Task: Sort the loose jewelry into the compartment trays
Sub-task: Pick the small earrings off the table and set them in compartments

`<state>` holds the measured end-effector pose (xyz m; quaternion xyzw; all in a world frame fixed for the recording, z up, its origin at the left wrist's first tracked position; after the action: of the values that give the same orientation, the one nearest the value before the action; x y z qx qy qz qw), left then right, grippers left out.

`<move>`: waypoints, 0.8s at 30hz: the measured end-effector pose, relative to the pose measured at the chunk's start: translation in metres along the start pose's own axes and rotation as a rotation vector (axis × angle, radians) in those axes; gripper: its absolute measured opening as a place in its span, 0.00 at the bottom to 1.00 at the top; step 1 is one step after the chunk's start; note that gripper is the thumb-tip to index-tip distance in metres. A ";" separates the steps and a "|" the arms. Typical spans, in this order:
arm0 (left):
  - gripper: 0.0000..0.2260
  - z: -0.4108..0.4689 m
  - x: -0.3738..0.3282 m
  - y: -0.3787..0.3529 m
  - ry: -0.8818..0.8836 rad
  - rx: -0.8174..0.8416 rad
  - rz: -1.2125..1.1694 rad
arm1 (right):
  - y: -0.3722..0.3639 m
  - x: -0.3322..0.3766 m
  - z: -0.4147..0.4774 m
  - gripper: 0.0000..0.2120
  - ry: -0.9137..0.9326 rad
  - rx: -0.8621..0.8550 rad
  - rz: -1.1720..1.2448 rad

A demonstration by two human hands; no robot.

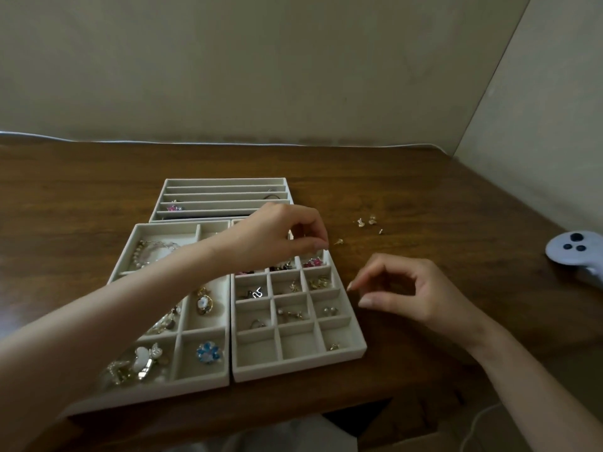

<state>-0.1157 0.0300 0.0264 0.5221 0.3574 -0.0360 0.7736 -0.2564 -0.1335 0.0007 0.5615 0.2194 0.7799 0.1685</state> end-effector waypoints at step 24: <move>0.03 0.031 0.027 -0.030 0.102 0.019 0.004 | 0.045 -0.088 0.086 0.12 -0.149 -0.265 -0.816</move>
<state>-0.0926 -0.0011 -0.0066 0.5312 0.3950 -0.0114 0.7494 -0.1478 -0.2029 -0.0221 0.4572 0.3086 0.6282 0.5488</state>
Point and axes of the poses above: each hand's wrist, its own z-axis towards the middle knuckle, its own y-axis out of the back of the hand, x = y × z, the point moved 2 cm from there along z, towards the middle knuckle, and after that the axes turned 10 degrees about y, right-handed, at the moved point
